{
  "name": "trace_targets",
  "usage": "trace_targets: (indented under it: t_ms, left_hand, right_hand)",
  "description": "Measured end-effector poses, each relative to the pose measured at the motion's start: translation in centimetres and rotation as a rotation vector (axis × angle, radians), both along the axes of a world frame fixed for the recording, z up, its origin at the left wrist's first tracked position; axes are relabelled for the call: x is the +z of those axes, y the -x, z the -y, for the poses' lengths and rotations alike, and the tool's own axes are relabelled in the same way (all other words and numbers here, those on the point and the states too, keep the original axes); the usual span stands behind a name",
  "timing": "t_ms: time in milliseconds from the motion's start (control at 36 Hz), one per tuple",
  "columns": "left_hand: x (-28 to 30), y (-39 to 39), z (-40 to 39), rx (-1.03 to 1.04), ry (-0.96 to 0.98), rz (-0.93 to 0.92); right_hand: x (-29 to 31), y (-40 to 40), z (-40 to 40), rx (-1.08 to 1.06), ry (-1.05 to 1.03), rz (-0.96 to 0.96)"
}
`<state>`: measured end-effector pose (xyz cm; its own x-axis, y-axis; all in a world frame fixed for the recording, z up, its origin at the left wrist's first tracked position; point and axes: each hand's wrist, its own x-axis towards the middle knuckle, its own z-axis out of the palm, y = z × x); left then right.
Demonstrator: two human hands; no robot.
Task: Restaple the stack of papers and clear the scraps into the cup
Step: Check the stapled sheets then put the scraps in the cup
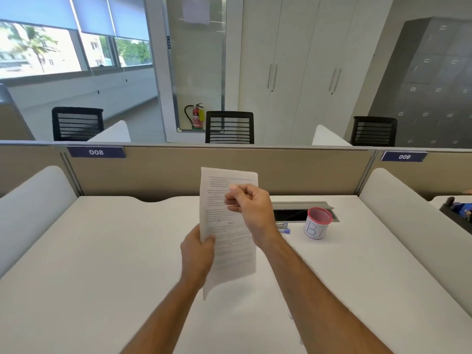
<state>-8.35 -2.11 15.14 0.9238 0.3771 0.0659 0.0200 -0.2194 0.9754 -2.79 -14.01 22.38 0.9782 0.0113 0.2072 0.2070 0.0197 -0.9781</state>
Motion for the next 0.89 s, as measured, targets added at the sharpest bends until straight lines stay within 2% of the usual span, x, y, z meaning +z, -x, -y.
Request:
trace_targets:
  t_ms: [139,222,278,333,417,528,639,778,889]
  left_hand:
    - [0.9,-0.5,-2.5,-0.039,0.172,-0.024]
    - [1.2,-0.1,-4.3,-0.050,0.276,-0.038]
    - [1.1,0.1,-5.4,-0.038,0.338,-0.052]
    - [0.8,0.3,-6.4,-0.018,0.389,-0.053]
    - [0.5,0.5,-7.6,-0.008,0.426,-0.063]
    - [0.1,0.2,-8.6,-0.032,0.418,-0.122]
    - [-0.7,-0.3,-9.3,-0.078,0.431,-0.182]
    - [-3.1,0.2,-10.0,-0.144,0.272,-0.353]
    - [-4.8,1.3,-9.8,-0.257,0.233,-0.449]
  right_hand:
    - [-2.7,-1.4,0.9,-0.247,0.223,-0.009]
    - [-4.6,-2.2,2.0,-0.298,0.361,-0.164]
    - [-5.6,-2.1,2.9,-0.185,0.313,-0.321]
    - [-6.7,-1.6,3.6,0.025,0.213,-0.451]
    - [-9.0,-0.7,4.2,0.256,0.228,-0.486]
    - [-11.9,-0.1,3.9,0.326,0.233,-0.492]
    - [-13.1,-0.4,3.3,0.206,0.226,-0.499]
    - [-14.2,-1.5,2.8,0.070,0.272,-0.504]
    - [-15.0,-2.5,2.4,0.037,0.298,-0.524]
